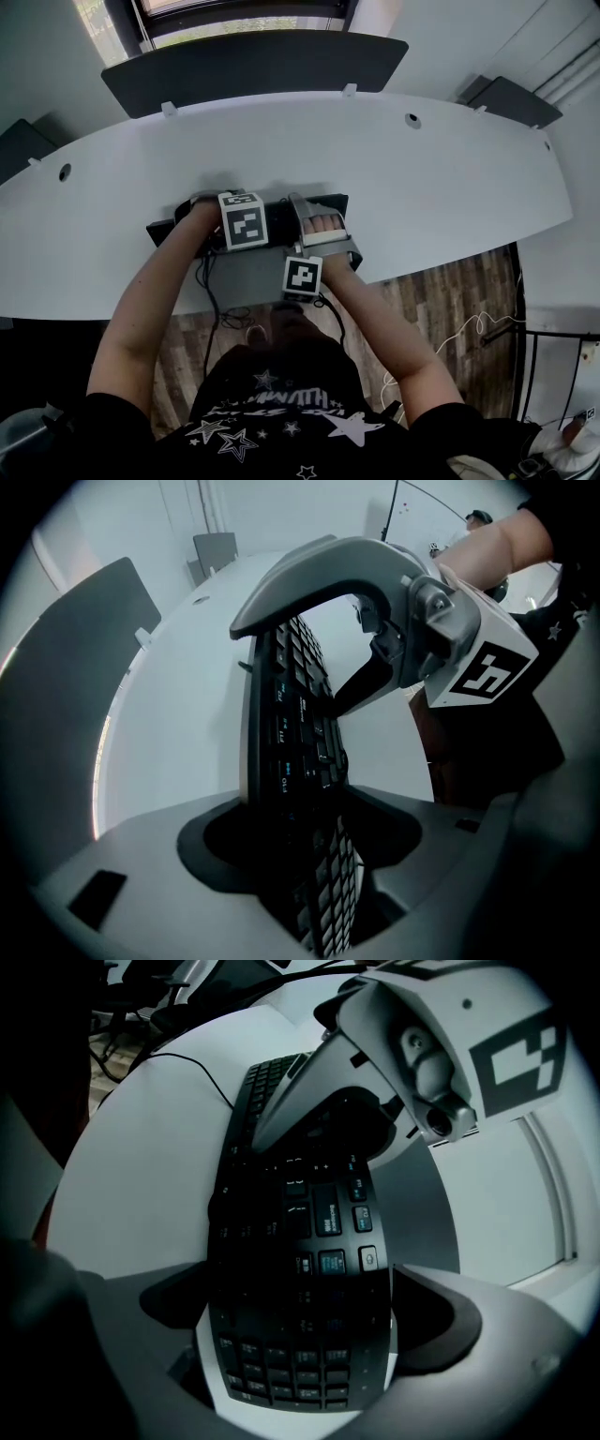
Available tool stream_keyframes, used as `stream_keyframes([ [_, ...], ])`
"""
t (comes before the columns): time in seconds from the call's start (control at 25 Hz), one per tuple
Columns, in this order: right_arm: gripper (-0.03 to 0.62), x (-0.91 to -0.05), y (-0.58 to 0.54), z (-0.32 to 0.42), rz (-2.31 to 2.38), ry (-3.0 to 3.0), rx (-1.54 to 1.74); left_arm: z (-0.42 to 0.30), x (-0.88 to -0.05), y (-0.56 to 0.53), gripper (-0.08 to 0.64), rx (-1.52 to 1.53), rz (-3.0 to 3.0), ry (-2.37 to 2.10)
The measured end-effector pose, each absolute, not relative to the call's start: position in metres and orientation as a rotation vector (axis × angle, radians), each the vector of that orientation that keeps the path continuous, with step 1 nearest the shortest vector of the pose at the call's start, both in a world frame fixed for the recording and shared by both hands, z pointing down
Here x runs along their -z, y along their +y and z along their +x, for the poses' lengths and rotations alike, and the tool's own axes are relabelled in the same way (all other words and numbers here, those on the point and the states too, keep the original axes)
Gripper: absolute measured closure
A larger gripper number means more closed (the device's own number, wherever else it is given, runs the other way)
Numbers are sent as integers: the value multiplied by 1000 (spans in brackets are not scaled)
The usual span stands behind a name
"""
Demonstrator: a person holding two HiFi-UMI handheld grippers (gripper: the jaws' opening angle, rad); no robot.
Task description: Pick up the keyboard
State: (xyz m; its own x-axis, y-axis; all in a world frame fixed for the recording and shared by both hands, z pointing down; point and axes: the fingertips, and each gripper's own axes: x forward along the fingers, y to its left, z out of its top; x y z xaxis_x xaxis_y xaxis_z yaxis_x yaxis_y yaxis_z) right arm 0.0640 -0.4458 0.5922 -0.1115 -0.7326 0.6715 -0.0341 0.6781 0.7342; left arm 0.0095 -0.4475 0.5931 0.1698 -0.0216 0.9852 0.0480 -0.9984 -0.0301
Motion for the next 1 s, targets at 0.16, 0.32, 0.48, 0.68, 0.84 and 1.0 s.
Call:
stream_keyframes([
  [0.16,17,-588,-443,66,734,-1624,686,5,-593,-443,307,2024,-2446,20],
  [0.32,17,-587,-445,79,838,-1626,686,-3,-593,-437,352,2067,-2543,93],
  [0.48,17,-576,-445,85,929,-1681,623,-4,-587,-433,399,2065,-2610,128],
  [0.68,17,-563,-441,90,1029,-1730,543,0,-576,-432,461,1987,-2699,205],
  [0.84,18,-554,-436,92,1110,-1785,466,-13,-573,-435,467,1939,-2798,285],
  [1.0,18,-546,-433,96,1194,-1835,386,-33,-560,-442,469,1826,-2972,425],
])
